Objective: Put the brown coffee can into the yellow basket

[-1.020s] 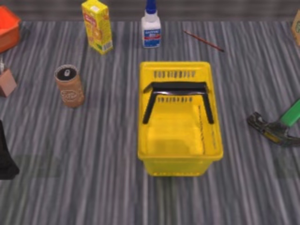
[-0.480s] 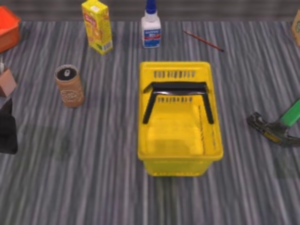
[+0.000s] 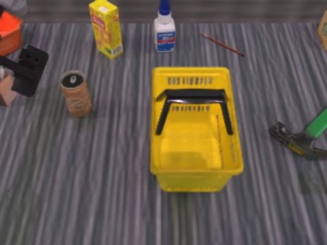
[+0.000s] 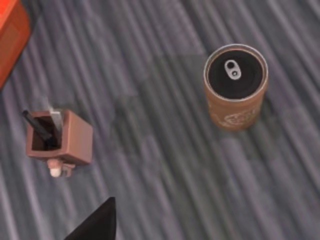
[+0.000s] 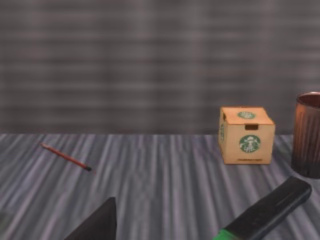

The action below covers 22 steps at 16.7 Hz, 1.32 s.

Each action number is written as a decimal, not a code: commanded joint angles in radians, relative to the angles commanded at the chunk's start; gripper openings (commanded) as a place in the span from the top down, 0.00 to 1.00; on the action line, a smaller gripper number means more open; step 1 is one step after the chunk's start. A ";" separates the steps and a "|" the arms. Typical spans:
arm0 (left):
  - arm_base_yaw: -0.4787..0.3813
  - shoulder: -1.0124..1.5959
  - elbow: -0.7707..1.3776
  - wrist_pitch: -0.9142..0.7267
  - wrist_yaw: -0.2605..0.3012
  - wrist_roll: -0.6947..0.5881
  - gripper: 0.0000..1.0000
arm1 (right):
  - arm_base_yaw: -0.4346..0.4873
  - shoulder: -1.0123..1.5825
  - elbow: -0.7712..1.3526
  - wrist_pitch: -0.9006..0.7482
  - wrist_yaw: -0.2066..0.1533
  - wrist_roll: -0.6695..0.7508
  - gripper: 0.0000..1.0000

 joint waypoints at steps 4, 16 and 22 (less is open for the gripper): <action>-0.023 0.411 0.380 -0.229 -0.008 0.105 0.00 | 0.000 0.000 0.000 0.000 0.000 0.000 0.00; -0.058 1.136 1.058 -0.623 -0.031 0.295 0.00 | 0.000 0.000 0.000 0.000 0.000 0.000 0.00; -0.053 1.139 1.056 -0.620 -0.031 0.296 0.00 | 0.000 0.000 0.000 0.000 0.000 0.000 0.00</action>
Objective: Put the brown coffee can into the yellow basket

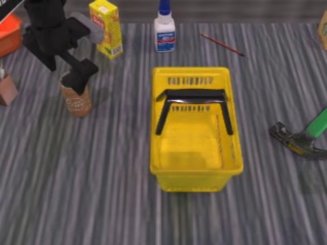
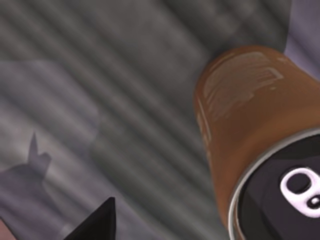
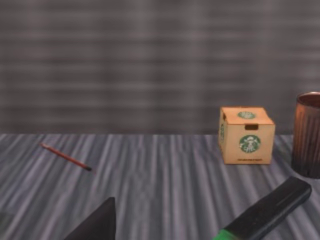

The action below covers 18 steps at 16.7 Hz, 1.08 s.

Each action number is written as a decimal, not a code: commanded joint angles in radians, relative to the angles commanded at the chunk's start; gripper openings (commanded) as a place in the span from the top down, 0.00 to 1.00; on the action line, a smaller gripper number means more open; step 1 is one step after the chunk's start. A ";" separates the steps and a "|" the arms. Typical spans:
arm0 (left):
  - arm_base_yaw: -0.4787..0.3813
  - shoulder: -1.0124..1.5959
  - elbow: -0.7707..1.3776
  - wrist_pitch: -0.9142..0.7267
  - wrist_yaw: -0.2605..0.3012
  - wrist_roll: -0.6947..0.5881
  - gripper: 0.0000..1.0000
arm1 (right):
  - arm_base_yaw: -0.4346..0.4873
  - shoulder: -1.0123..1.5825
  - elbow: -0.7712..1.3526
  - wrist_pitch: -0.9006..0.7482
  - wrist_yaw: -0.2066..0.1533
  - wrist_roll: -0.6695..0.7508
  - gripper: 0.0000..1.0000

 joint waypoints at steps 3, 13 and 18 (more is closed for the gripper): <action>-0.003 0.002 -0.066 0.068 0.000 0.002 0.00 | 0.000 0.000 0.000 0.000 0.000 0.000 0.00; -0.004 0.012 -0.172 0.183 0.000 0.001 0.15 | 0.000 0.000 0.000 0.000 0.000 0.000 0.00; -0.004 0.012 -0.172 0.183 0.000 0.001 0.53 | 0.000 0.000 0.000 0.000 0.000 0.000 0.00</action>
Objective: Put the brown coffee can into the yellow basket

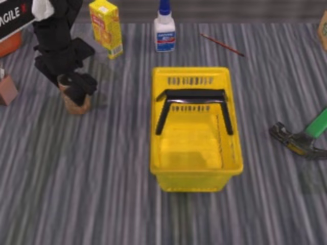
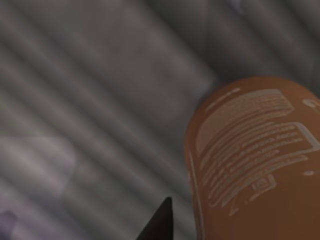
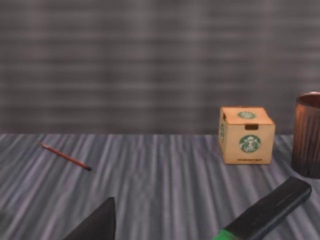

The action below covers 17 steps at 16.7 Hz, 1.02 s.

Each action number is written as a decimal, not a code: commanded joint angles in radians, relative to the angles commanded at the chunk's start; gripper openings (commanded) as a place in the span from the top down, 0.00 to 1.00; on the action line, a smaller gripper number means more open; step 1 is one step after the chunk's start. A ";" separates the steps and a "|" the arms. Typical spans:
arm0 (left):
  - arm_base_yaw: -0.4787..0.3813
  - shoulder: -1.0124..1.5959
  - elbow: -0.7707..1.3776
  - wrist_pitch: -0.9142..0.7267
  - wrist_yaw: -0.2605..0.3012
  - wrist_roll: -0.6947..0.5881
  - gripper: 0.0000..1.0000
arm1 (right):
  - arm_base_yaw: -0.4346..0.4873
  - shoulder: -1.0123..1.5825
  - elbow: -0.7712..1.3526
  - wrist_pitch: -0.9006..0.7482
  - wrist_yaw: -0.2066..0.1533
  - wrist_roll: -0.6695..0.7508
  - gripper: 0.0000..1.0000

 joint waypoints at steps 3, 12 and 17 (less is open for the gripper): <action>0.000 0.000 0.000 0.000 0.000 0.000 0.75 | 0.000 0.000 0.000 0.000 0.000 0.000 0.00; 0.000 0.000 0.000 0.000 0.000 0.000 1.00 | 0.000 0.000 0.000 0.000 0.000 0.000 0.00; 0.000 -0.003 -0.004 0.009 0.008 -0.001 1.00 | 0.000 0.000 0.000 0.000 0.000 0.000 0.00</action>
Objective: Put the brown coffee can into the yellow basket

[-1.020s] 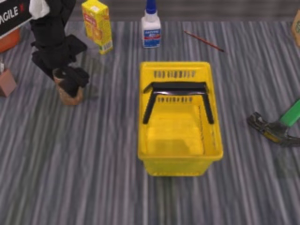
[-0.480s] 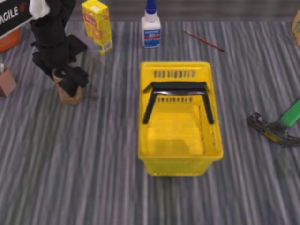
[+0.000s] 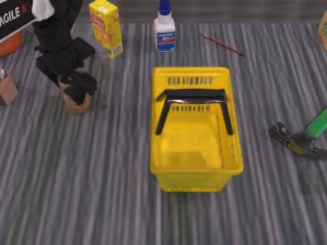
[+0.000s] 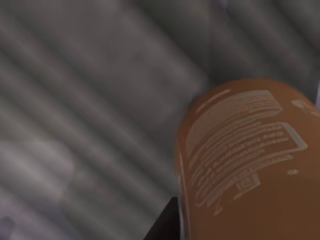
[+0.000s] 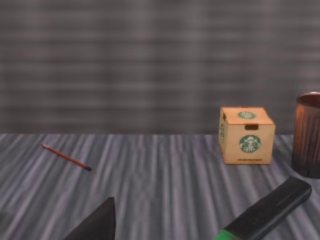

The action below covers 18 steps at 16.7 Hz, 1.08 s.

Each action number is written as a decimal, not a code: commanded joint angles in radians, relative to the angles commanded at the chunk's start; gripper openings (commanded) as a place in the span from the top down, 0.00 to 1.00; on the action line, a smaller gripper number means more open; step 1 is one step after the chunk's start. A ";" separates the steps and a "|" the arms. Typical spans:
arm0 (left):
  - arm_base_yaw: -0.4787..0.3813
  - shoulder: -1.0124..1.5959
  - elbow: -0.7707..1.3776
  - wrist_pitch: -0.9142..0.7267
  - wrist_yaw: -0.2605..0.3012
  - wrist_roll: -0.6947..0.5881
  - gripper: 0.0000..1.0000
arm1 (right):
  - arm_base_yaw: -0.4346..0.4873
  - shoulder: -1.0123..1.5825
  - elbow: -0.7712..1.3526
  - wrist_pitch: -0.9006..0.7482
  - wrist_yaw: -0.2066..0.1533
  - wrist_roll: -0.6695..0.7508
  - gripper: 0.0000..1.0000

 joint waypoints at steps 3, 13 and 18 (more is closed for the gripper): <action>-0.010 -0.011 -0.031 0.088 0.070 -0.028 1.00 | 0.000 0.000 0.000 0.000 0.000 0.000 0.00; -0.068 -0.119 -0.327 0.954 0.636 -0.290 1.00 | 0.000 0.000 0.000 0.000 0.000 0.000 0.00; -0.099 -0.210 -0.527 1.479 0.963 -0.452 1.00 | 0.000 0.000 0.000 0.000 0.000 0.000 0.00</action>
